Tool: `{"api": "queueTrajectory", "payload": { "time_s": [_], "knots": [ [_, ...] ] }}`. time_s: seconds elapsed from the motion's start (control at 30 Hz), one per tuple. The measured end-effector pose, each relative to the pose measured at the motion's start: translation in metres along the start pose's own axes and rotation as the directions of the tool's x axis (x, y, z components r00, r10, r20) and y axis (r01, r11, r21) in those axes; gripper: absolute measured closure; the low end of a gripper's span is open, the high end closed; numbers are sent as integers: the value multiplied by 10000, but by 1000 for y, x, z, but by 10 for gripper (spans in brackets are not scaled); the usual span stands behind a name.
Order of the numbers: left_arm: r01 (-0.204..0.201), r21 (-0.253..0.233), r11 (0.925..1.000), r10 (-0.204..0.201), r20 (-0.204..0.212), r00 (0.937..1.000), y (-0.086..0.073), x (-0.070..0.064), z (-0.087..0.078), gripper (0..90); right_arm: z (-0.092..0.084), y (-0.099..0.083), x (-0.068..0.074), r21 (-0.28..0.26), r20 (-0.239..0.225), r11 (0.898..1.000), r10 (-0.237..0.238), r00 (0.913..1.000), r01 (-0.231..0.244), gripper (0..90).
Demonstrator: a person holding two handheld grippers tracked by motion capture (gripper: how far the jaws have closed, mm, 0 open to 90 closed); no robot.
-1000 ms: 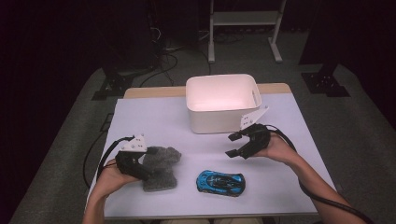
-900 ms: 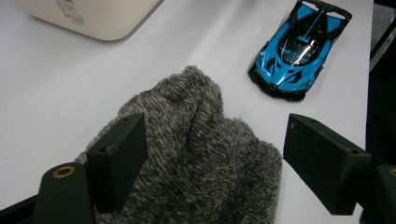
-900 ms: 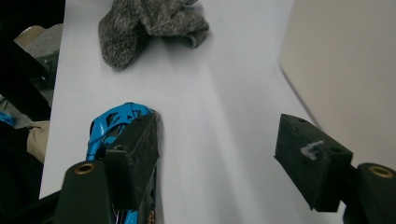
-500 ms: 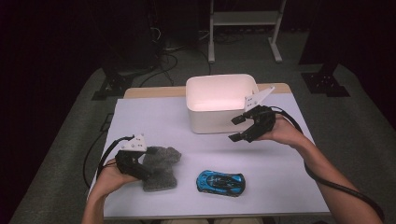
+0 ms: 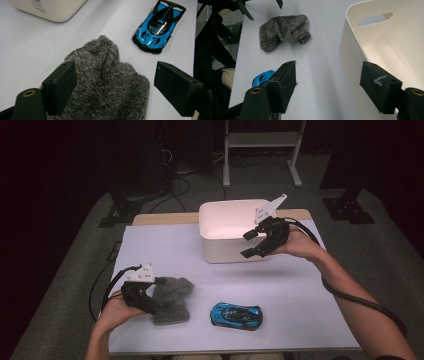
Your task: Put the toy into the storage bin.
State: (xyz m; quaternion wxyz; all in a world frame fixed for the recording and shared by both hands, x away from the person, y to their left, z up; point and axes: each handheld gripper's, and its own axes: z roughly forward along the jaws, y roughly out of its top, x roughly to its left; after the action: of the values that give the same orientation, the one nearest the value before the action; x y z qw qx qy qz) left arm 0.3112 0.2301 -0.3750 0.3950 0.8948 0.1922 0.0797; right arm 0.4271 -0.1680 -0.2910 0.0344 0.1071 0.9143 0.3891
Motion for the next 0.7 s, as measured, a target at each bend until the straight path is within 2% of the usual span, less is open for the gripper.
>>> {"api": "queueTrajectory", "payload": {
  "time_s": [0.33, 0.5, 0.57, 0.6, 0.7],
  "knots": [
    [122, 174, 9998, -125, 171, 9998, -1, 0, 6, 172, 13, 15, -27, 379, -4, 9993, 33, 10000, -33, 290],
    [157, 231, 9996, -161, 211, 9996, -1, -1, 8, 153, 22, 18, -38, 375, -90, 9993, 65, 9999, -61, 306],
    [109, 320, 9994, -116, 242, 9996, -1, -2, 9, 153, 27, 17, -41, 633, -101, 9979, 138, 9999, -131, 310],
    [106, 352, 9993, -114, 235, 9997, -2, -2, 9, 153, 29, 17, -44, 684, -77, 9977, 31, 10000, -26, 314],
    [112, 329, 9994, -118, 193, 9997, -2, -1, 8, 153, 36, 16, -48, 823, -117, 9966, 95, 9999, -85, 339]
  ]
}}
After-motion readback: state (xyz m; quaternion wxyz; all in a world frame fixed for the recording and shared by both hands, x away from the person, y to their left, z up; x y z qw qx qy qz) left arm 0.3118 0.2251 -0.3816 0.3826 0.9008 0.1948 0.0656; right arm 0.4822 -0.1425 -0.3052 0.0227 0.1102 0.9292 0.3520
